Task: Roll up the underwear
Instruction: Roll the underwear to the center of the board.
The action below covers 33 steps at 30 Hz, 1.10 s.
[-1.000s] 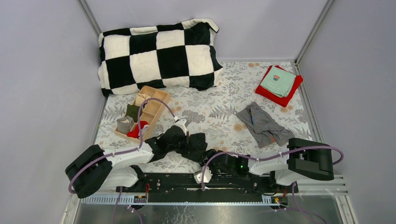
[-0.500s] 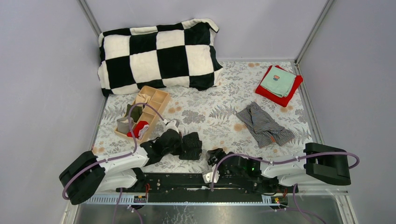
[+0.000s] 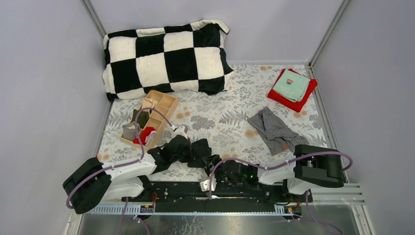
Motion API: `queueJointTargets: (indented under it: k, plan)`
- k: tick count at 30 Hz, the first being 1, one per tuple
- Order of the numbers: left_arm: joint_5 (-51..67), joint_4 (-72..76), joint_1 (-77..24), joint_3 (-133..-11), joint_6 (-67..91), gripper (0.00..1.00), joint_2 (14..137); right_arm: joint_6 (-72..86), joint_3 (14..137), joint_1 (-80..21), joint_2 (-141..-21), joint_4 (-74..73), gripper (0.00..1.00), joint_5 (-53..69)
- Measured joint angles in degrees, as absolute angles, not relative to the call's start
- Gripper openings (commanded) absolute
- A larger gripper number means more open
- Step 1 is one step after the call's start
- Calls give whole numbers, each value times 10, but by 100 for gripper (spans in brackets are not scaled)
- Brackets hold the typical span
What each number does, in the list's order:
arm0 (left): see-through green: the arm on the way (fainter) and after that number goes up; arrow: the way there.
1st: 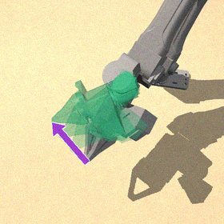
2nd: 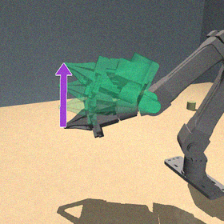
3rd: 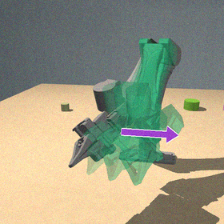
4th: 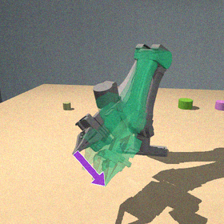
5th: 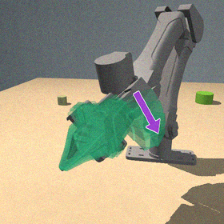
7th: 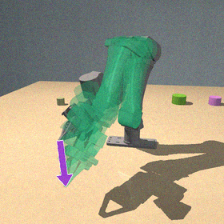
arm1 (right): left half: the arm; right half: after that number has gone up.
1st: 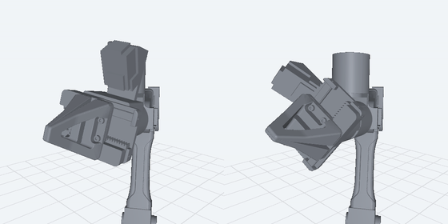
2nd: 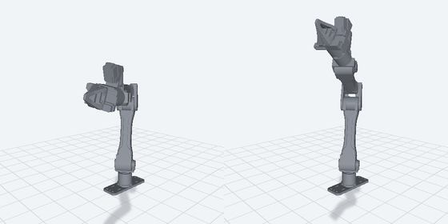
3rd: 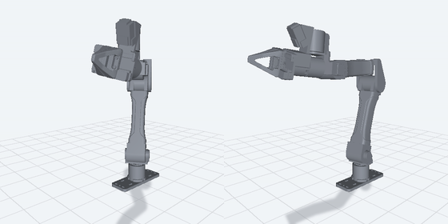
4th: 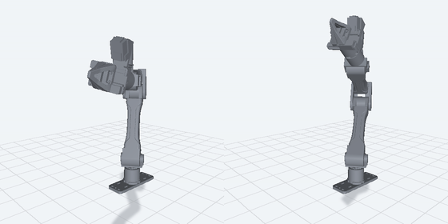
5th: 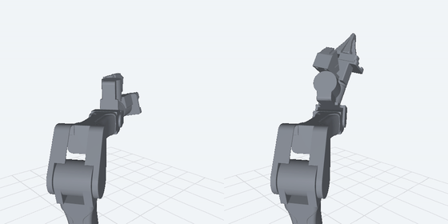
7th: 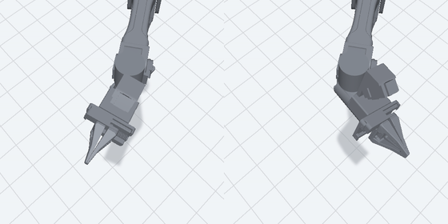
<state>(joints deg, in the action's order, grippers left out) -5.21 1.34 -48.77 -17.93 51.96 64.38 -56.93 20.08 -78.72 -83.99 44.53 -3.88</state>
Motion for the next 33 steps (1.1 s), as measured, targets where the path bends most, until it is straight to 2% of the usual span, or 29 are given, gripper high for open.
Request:
queueJointTargets:
  k: [13,17,20,24,29,31,33]
  plan:
    - [-52,4,-488,-183,519,0,644,-588,231,-812,-935,483,66,-101]
    - [-52,4,-488,-183,519,0,643,-607,230,-813,-951,503,62,-131]
    - [-52,4,-488,-183,520,0,643,-615,226,-813,-959,515,51,-149]
    - [-52,4,-488,-183,520,0,643,-624,214,-813,-966,523,29,-161]
    - [-52,3,-488,-183,520,0,643,-629,205,-814,-969,542,8,-166]
    - [-52,2,-488,-183,520,0,642,-629,203,-814,-972,550,2,-167]
    - [-52,-2,-488,-183,520,0,639,-626,201,-814,-975,561,0,-168]
